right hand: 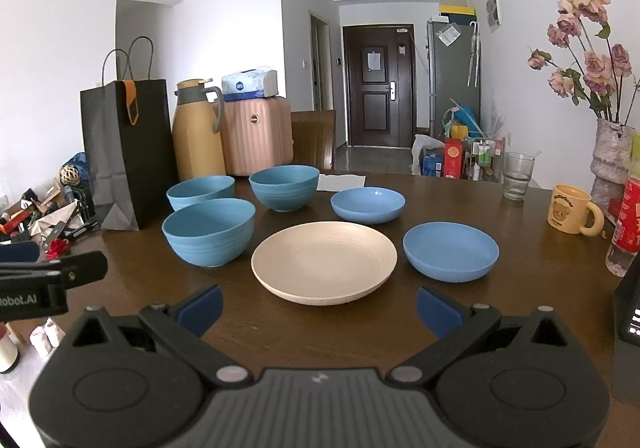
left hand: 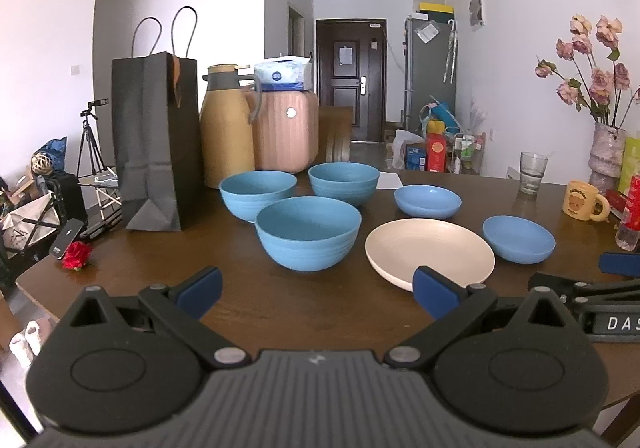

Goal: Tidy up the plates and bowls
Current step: 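Move the left tool to the cream plate rim while the right tool reaches its rim too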

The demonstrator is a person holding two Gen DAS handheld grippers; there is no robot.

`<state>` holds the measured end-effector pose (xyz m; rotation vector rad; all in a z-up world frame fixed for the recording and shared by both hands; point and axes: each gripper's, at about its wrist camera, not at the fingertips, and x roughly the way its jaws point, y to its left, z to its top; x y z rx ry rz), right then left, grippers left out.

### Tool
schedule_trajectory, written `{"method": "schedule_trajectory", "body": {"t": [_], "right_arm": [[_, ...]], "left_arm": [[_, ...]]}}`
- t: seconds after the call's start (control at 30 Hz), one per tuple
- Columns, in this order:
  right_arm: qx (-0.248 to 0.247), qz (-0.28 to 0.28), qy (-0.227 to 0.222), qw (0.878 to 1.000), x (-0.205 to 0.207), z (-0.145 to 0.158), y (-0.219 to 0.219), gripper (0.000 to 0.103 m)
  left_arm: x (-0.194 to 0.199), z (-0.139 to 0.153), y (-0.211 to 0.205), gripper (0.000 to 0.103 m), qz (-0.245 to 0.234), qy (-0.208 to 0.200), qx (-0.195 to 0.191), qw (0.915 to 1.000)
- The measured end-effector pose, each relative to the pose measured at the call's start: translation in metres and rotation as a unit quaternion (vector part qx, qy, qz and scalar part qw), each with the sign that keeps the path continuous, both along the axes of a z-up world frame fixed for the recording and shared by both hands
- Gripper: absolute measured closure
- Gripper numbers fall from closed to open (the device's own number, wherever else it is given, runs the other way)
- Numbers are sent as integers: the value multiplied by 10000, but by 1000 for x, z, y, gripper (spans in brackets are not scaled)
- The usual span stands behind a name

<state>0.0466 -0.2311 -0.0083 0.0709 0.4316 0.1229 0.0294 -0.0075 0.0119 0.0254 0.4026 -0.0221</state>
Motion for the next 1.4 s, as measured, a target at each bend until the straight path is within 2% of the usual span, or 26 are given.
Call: {"method": "schedule_trajectory", "body": {"t": [0.27, 0.7, 1.0, 1.2, 1.4], "right_arm": [[125, 84, 96, 9998, 25, -2, -12, 0], [189, 196, 490, 9984, 83, -9, -31, 0], [322, 266, 1035, 9938, 126, -21, -47, 0], [401, 336, 1261, 9906, 155, -25, -60, 0], [511, 407, 1677, 9837, 189, -27, -70, 0]], "left_arm": [[32, -3, -3, 0, -58, 218, -88, 9997], [88, -10, -13, 0, -182, 599, -234, 9978], [124, -19, -23, 0, -374, 926, -430, 9941], [146, -23, -34, 0, -344, 1094, -376, 9927], [176, -31, -42, 0, -156, 1556, -395, 9869]]}}
